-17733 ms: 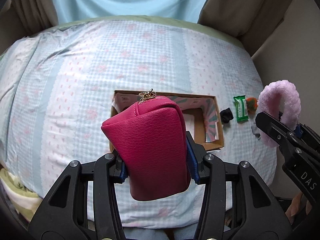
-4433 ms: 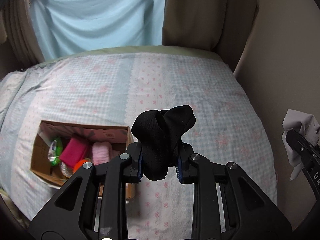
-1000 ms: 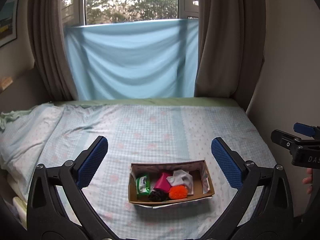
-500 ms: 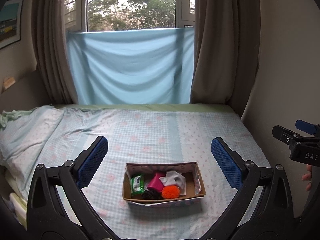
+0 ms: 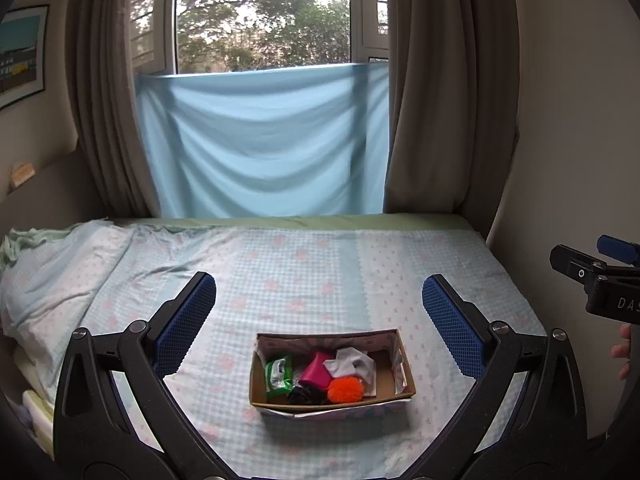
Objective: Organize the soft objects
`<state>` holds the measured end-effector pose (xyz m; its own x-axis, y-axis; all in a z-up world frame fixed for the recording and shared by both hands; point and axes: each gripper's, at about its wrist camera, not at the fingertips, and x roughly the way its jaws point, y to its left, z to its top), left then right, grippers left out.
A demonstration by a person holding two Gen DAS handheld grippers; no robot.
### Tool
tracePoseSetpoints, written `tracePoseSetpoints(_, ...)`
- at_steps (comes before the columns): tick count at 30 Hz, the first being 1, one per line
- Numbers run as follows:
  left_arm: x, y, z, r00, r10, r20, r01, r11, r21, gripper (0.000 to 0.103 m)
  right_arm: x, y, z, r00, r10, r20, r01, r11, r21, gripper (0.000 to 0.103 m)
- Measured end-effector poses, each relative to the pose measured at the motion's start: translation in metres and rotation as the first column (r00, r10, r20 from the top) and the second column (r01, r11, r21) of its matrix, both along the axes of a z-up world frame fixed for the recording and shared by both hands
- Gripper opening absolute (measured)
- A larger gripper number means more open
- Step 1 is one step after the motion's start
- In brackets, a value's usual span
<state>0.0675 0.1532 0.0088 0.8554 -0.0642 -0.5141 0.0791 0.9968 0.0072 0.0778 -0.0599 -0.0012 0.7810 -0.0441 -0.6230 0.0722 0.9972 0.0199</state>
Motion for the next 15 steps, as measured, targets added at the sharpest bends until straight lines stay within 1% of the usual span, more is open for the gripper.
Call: tracePoseSetpoints(15,0.0009,0.0009,-0.001,1.0,-0.005,0.006,0.005,1.0,-0.002,0.103,0.0017,0.0011,0.0006,1.0,-0.002,-0.001,0.002,1.0,-0.008,0.103)
